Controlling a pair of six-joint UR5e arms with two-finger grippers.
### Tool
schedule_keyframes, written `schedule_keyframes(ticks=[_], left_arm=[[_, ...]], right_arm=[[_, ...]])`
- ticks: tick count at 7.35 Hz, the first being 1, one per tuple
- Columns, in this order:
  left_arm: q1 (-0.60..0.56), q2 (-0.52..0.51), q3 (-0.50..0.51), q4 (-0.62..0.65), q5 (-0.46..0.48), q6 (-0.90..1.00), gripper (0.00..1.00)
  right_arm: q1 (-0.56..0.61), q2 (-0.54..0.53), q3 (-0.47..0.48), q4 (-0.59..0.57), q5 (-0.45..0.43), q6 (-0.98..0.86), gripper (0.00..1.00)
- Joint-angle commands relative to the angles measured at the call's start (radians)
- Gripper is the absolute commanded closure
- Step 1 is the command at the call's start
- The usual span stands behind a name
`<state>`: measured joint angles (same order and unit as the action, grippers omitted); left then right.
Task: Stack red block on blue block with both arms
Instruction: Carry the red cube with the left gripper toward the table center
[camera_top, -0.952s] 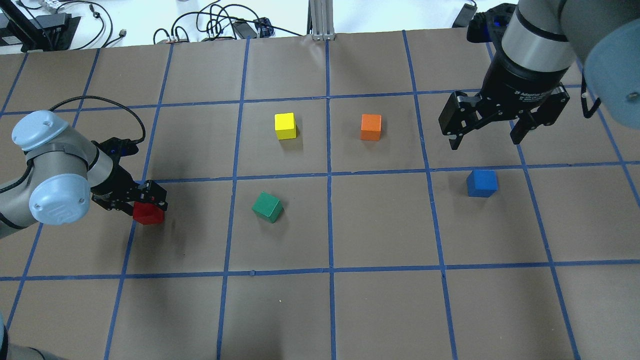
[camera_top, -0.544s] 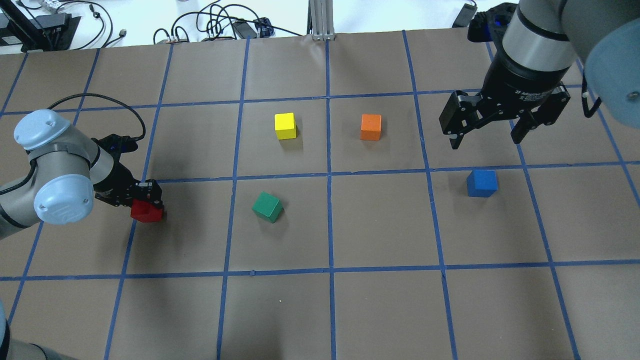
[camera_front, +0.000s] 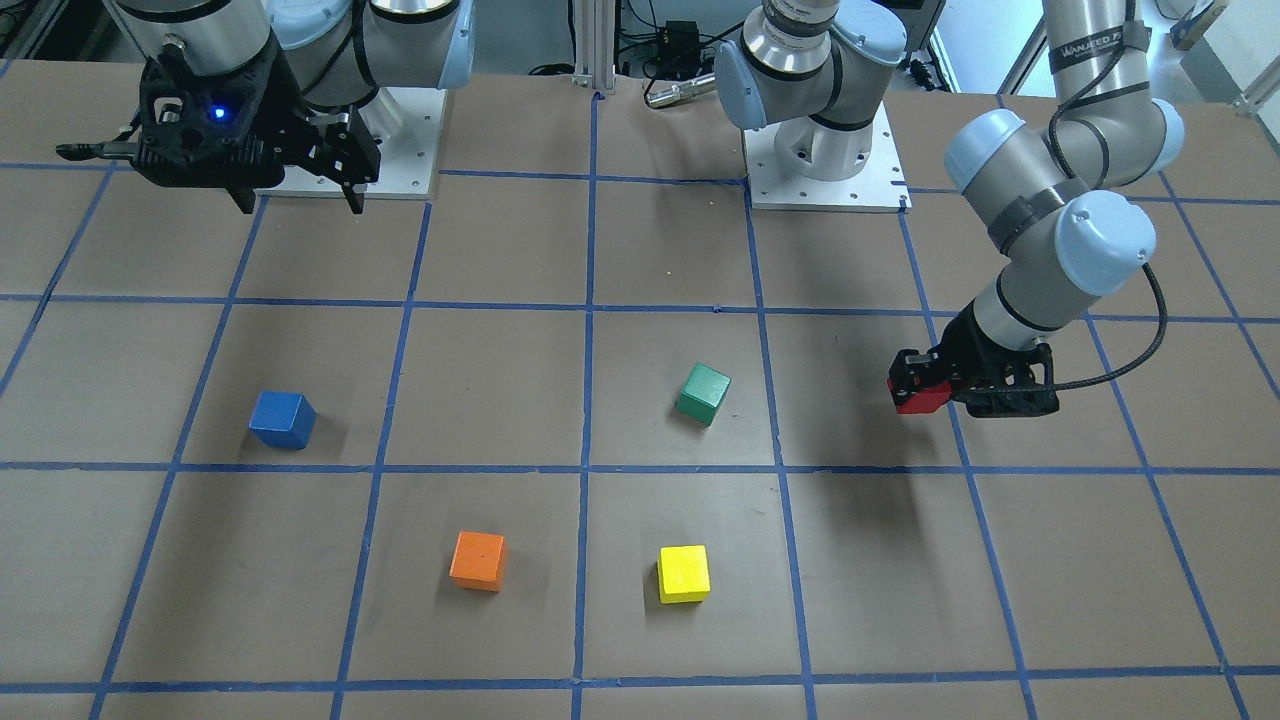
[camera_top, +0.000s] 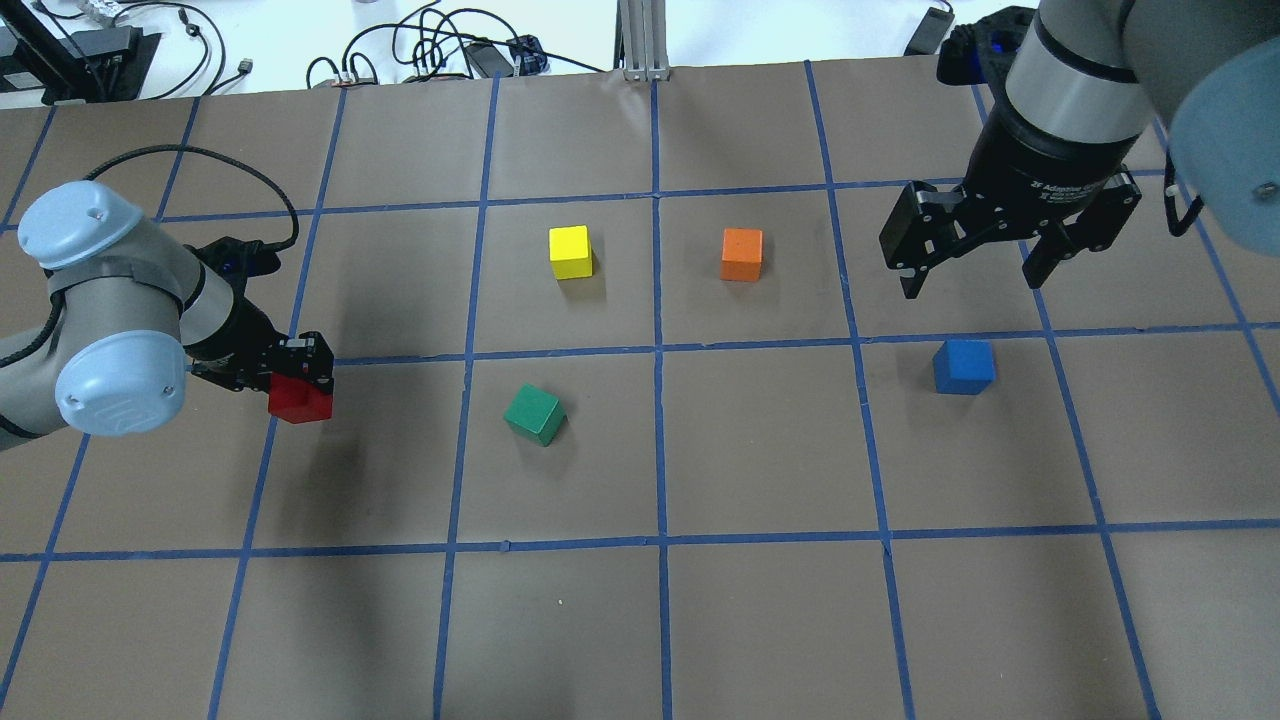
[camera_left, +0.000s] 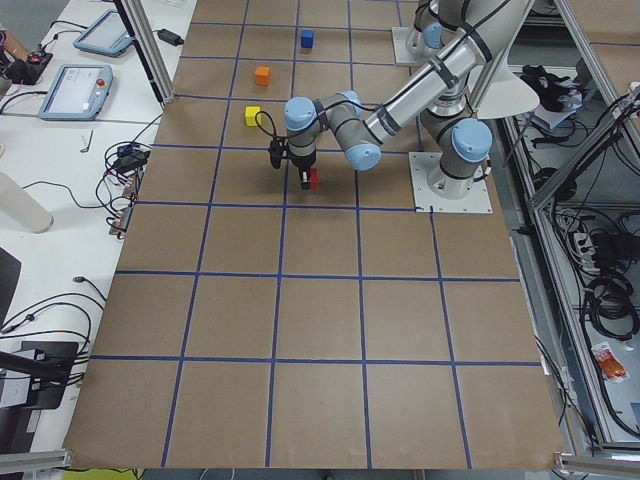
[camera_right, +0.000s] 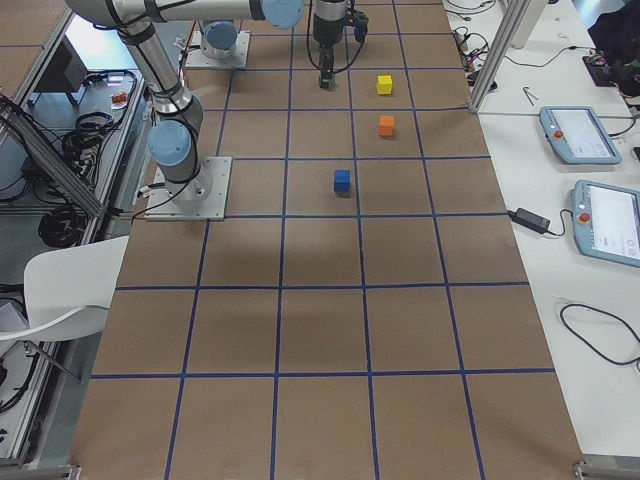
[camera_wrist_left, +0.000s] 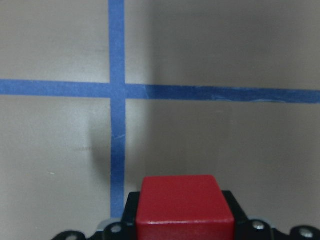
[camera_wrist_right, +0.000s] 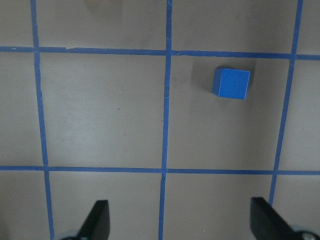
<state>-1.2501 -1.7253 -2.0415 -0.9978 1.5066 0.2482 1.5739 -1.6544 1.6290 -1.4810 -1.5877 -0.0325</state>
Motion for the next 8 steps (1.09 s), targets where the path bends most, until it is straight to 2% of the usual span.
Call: schedule_keyframes(ticks=[1, 3, 4, 6, 7, 8], left_arm=[[-0.209, 0.021, 0.09, -0.068, -0.002, -0.189, 1.0], [-0.389, -0.028, 0.176, -0.055, -0.019, -0.448, 1.0], [-0.45, -0.058, 0.188, -0.051, -0.02, -0.476, 1.0], [-0.579, -0.14, 0.196, 0.068, -0.013, -0.518, 1.0], [-0.618, -0.178, 0.213, 0.127, -0.017, -0.533, 1.0], [-0.638, -0.218, 0.26, 0.133, -0.02, -0.562, 1.0]], right_arm=[[0.001, 0.002, 0.002, -0.001, -0.001, 0.0, 0.0], [0.0, 0.004, 0.002, -0.002, -0.002, 0.002, 0.0], [-0.002, 0.004, 0.002, -0.002, -0.002, 0.0, 0.0], [-0.003, 0.004, 0.002, -0.002, -0.002, 0.0, 0.0], [-0.003, 0.004, 0.002, -0.002, -0.002, 0.003, 0.0], [-0.003, 0.005, 0.002, -0.002, 0.002, 0.009, 0.0]])
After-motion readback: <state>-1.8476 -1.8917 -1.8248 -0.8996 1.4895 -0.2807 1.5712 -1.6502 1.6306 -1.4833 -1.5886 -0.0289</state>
